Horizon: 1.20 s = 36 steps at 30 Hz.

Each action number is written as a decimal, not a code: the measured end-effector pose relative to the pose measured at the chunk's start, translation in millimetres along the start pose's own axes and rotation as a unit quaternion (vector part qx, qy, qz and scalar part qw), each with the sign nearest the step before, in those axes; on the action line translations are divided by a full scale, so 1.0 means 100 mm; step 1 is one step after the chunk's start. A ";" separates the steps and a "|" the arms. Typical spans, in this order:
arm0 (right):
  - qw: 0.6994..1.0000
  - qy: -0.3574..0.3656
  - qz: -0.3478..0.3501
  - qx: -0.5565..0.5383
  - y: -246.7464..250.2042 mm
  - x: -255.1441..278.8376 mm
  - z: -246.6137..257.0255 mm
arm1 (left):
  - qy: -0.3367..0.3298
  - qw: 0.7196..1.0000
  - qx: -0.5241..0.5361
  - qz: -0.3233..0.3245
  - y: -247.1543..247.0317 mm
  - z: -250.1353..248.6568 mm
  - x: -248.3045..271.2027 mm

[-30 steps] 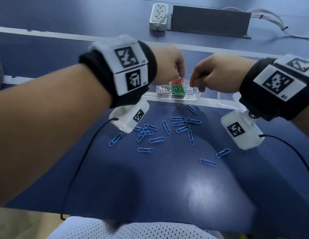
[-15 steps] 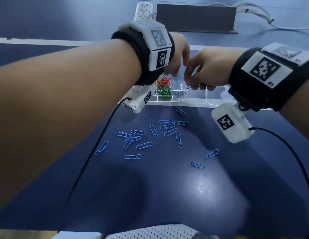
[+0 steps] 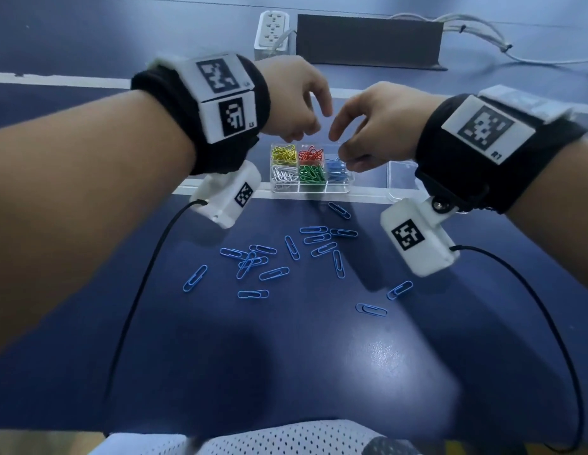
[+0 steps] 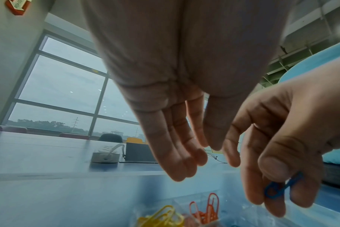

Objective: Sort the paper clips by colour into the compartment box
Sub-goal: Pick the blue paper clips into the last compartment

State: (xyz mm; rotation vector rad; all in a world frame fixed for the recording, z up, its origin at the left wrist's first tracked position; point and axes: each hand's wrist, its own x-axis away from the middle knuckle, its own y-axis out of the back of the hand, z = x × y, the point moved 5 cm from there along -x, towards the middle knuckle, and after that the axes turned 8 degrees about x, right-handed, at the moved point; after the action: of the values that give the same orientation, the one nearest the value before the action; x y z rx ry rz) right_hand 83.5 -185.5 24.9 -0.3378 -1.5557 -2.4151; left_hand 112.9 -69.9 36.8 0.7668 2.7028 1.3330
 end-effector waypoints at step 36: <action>0.950 0.185 -0.150 0.204 -0.15 -0.23 0.31 | 0.125 0.959 -0.209 0.142 -0.21 0.94 1.47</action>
State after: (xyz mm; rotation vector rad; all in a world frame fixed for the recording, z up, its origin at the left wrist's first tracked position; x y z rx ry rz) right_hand 101.9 -149.6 17.6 0.4357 -1.9629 -2.1031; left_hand -2.1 53.9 -11.1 1.0198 2.3933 2.1064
